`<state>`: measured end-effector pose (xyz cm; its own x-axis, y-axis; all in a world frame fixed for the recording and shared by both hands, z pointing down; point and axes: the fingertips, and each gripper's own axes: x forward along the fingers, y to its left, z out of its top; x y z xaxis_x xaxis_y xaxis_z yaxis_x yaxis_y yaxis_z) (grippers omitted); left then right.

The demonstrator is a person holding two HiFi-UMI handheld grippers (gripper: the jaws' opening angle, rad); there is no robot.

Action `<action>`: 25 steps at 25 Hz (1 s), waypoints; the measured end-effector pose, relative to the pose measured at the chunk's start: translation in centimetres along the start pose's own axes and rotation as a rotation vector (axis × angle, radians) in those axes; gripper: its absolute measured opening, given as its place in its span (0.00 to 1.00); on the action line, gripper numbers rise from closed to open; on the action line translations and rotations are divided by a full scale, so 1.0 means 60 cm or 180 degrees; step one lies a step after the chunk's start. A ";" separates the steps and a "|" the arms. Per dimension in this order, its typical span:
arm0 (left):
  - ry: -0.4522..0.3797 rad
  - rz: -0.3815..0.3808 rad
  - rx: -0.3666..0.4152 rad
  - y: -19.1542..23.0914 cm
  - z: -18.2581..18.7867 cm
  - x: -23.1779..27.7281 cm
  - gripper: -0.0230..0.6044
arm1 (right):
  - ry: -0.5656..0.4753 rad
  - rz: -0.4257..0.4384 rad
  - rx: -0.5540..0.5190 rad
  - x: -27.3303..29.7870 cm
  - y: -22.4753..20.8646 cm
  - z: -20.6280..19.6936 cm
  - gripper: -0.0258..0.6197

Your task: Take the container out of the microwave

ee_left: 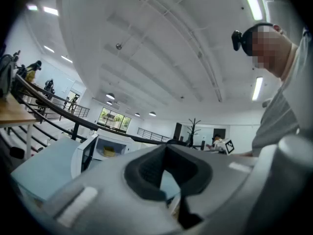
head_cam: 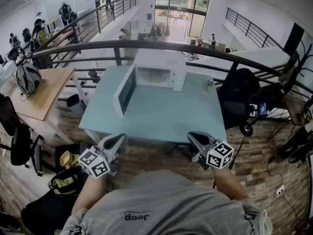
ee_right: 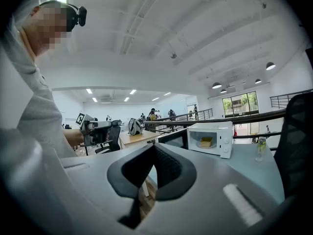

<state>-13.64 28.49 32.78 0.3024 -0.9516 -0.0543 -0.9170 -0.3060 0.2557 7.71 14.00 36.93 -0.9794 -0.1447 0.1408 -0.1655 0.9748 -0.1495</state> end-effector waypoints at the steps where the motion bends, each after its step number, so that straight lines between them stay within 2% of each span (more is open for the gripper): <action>1: 0.0000 -0.0015 0.0022 -0.002 0.001 0.001 0.08 | -0.0004 -0.0001 0.0001 -0.001 0.000 0.001 0.04; 11: -0.0005 -0.0004 0.0030 -0.013 -0.002 0.003 0.08 | -0.0039 -0.0002 -0.0017 -0.014 0.000 0.001 0.04; 16: -0.0016 0.0026 0.0021 -0.025 -0.001 0.013 0.08 | -0.0109 -0.0067 0.0079 -0.033 -0.017 0.008 0.05; 25: -0.0021 0.0047 0.0046 -0.099 -0.016 0.080 0.08 | -0.0162 0.0049 0.0096 -0.115 -0.058 0.006 0.05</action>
<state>-6.50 25.79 31.92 0.2871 -0.9562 -0.0571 -0.9250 -0.2923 0.2427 15.02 11.52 36.10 -0.9864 -0.1388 0.0882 -0.1529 0.9716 -0.1808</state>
